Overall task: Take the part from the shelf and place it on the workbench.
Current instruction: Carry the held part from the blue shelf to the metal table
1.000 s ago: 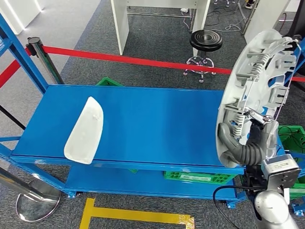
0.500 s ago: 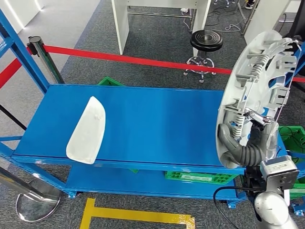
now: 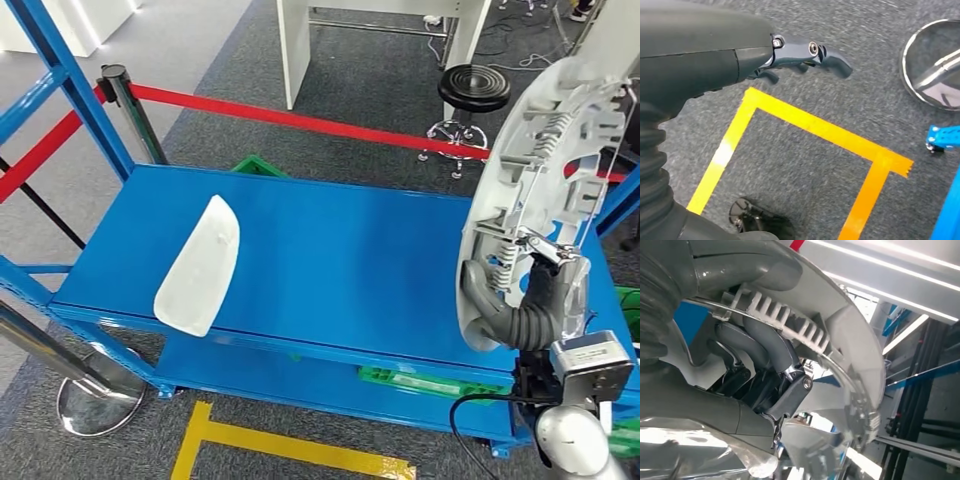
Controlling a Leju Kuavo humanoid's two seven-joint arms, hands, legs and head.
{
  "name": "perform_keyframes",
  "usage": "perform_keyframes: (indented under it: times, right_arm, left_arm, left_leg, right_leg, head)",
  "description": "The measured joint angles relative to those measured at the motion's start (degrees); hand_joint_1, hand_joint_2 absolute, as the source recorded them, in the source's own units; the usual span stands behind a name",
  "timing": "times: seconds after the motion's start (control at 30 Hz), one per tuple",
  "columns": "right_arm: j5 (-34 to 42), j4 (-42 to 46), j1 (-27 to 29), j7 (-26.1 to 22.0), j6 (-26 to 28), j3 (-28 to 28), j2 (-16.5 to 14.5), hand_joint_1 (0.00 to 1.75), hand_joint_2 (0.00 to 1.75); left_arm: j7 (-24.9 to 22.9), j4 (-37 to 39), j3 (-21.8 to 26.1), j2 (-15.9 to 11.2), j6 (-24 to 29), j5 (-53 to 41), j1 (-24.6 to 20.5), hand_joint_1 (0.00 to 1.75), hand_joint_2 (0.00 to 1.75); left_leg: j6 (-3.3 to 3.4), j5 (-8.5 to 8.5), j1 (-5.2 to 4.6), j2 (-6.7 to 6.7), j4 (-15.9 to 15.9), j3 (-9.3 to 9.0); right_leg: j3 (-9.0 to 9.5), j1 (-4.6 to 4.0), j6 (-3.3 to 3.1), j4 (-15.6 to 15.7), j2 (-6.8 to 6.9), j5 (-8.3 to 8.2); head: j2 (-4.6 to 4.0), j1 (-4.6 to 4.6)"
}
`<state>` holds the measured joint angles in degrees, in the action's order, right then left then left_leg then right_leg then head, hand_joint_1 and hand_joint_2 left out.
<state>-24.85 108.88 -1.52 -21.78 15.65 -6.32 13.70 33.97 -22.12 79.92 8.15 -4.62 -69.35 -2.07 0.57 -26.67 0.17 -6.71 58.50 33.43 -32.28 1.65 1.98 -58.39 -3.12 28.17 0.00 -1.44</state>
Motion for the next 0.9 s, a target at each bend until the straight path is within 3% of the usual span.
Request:
perform_keyframes:
  times: [0.07,0.13,0.2,0.23,0.27,0.3,0.37,0.43,0.5,0.53,0.6,0.63,0.67,0.7,0.73,0.77,0.8,0.87,0.9]
  right_arm:
    - [0.0,0.1,0.1,0.0,0.0,0.0,0.0,1.75,1.75]
    - [0.0,0.2,0.3,0.1,0.0,0.0,0.0,1.75,1.75]
    - [0.0,0.2,0.4,0.1,0.0,0.0,0.0,1.75,1.75]
    - [-0.1,0.2,0.5,0.1,0.0,0.0,0.0,1.75,1.75]
    - [-0.1,0.2,0.5,0.1,0.0,0.0,0.0,1.75,1.75]
    - [-0.2,0.2,0.6,0.1,0.0,0.0,0.0,1.75,1.75]
    - [-0.2,0.3,0.6,0.1,0.0,0.0,0.0,1.75,1.75]
    - [-0.2,0.4,0.6,0.1,0.0,0.0,0.0,1.75,1.75]
    - [-0.3,0.5,0.6,0.2,0.0,0.0,0.0,1.75,1.75]
    - [-0.3,0.6,0.6,0.2,0.0,0.0,0.0,1.75,1.75]
    - [-0.4,0.8,0.6,0.2,0.1,0.1,0.0,1.75,1.75]
    - [-0.4,0.9,0.7,0.2,0.1,0.1,0.0,1.75,1.75]
    - [-0.5,0.9,0.8,0.2,0.1,0.2,0.0,1.75,1.75]
    - [-0.5,0.9,0.8,0.2,0.0,0.2,0.0,1.75,1.75]
    - [-0.5,0.9,0.9,0.2,0.0,0.2,0.0,1.75,1.75]
    - [-0.5,0.9,0.9,0.2,0.0,0.2,0.0,1.75,1.75]
    - [-0.5,0.9,0.9,0.3,0.0,0.2,0.0,1.75,1.75]
    - [-0.6,0.9,0.9,0.3,0.0,0.2,0.0,1.75,1.75]
    - [-0.6,1.0,0.8,0.3,0.0,0.2,0.0,1.75,1.75]
  left_arm:
    - [0.0,0.1,0.0,-0.1,0.0,-0.1,0.0,0.00,1.75]
    - [0.0,0.2,0.0,-0.1,0.0,-0.2,-0.1,0.00,1.75]
    - [0.0,0.3,0.0,-0.1,0.0,-0.3,-0.2,0.00,1.75]
    - [0.0,0.3,0.0,-0.1,0.0,-0.3,-0.1,0.00,1.75]
    - [0.0,0.4,0.0,-0.1,0.1,-0.3,0.0,0.00,1.75]
    - [0.0,0.4,0.0,-0.1,0.1,-0.3,0.0,0.00,1.75]
    - [0.0,0.4,0.0,-0.2,0.1,-0.3,0.0,0.00,1.75]
    - [0.0,0.4,0.0,-0.3,0.1,-0.4,-0.1,0.00,1.75]
    - [0.0,0.5,0.0,-0.3,0.1,-0.4,-0.1,0.00,1.75]
    - [0.0,0.5,0.0,-0.3,0.1,-0.4,0.0,0.00,1.75]
    - [0.0,0.5,0.0,-0.3,0.2,-0.4,0.1,0.00,1.75]
    - [0.0,0.5,0.0,-0.3,0.2,-0.4,0.0,0.00,1.75]
    - [0.0,0.6,0.0,-0.3,0.3,-0.4,-0.1,0.00,1.75]
    - [0.0,0.6,0.0,-0.3,0.3,-0.5,-0.2,0.00,1.75]
    - [0.0,0.6,0.0,-0.3,0.3,-0.5,-0.2,0.00,1.75]
    - [0.0,0.7,0.0,-0.3,0.3,-0.5,-0.2,0.00,1.75]
    - [0.0,0.7,0.0,-0.3,0.3,-0.5,-0.2,0.00,1.75]
    - [0.0,0.8,0.0,-0.3,0.3,-0.6,-0.2,0.00,1.75]
    - [0.0,0.8,0.0,-0.3,0.3,-0.6,-0.3,0.00,1.75]
  left_leg:
    - [-0.66,-1.40,-0.14,2.06,2.2,1.01]
    - [-1.22,-4.70,-0.16,5.07,8.9,4.19]
    - [-1.49,-6.97,0.08,5.88,15.7,7.67]
    - [-1.51,-6.61,0.16,5.97,16.6,8.22]
    - [-1.45,-5.14,0.20,6.11,15.2,7.63]
    - [-1.27,-2.88,0.16,6.67,11.8,6.03]
    - [-0.59,0.31,-0.38,9.14,4.3,2.43]
    - [0.17,0.64,-0.92,10.66,1.2,1.23]
    - [0.79,0.57,-0.87,9.63,0.8,1.45]
    - [1.07,0.64,-0.73,8.91,0.6,1.42]
    - [1.66,0.82,-0.40,7.62,0.3,1.24]
    - [1.83,0.81,-0.39,6.94,0.3,1.25]
    - [1.96,0.78,-0.41,6.22,0.3,1.25]
    - [2.03,0.74,-0.46,5.43,0.3,1.21]
    - [2.07,0.71,-0.51,4.60,0.3,1.13]
    - [2.08,0.67,-0.54,3.78,0.3,0.98]
    - [2.02,0.61,-0.55,2.94,0.4,0.77]
    - [1.73,0.43,-0.51,1.40,0.5,0.59]
    - [1.47,0.43,-0.45,0.73,0.6,0.81]
  right_leg:
    - [0.38,0.09,-0.81,0.2,1.60,0.09]
    - [0.70,-0.01,-1.43,0.3,3.34,0.34]
    - [0.91,-0.15,-1.63,0.3,4.96,0.60]
    - [1.07,-0.20,-1.63,0.2,5.70,0.76]
    - [1.35,-0.23,-1.57,0.2,6.42,0.96]
    - [1.72,-0.26,-1.48,0.2,7.11,1.21]
    - [2.39,-0.50,-1.10,0.2,8.36,1.75]
    - [2.60,-0.89,-0.59,0.2,9.55,2.11]
    - [2.75,-1.01,0.00,0.4,10.59,2.44]
    - [2.71,-0.90,0.28,0.1,9.93,2.93]
    - [1.16,-0.64,0.64,-3.3,6.66,5.21]
    - [-0.64,-0.57,0.65,-6.9,4.82,6.92]
    - [-2.84,-0.56,0.63,-11.0,3.85,8.53]
    - [-4.85,-0.58,0.61,-14.4,3.41,9.47]
    - [-6.15,-0.59,0.55,-16.2,3.24,9.29]
    - [-6.33,-0.60,0.46,-15.6,3.12,7.86]
    - [-5.38,-0.57,0.32,-12.6,2.75,5.38]
    - [-2.29,-0.39,0.02,-5.1,0.45,1.13]
    - [-1.03,-0.31,-0.09,-2.3,-0.64,0.23]
  head:
    - [0.00,0.38]
    - [0.00,0.78]
    - [0.00,0.81]
    - [0.00,0.83]
    - [0.00,0.83]
    - [0.00,0.82]
    - [0.00,0.87]
    - [0.00,0.90]
    - [0.00,0.87]
    - [0.00,0.83]
    - [0.00,0.63]
    - [0.00,0.49]
    - [0.00,0.39]
    - [0.00,0.32]
    - [0.00,0.32]
    - [0.00,0.32]
    - [0.00,0.31]
    - [0.00,0.38]
    - [0.00,0.43]
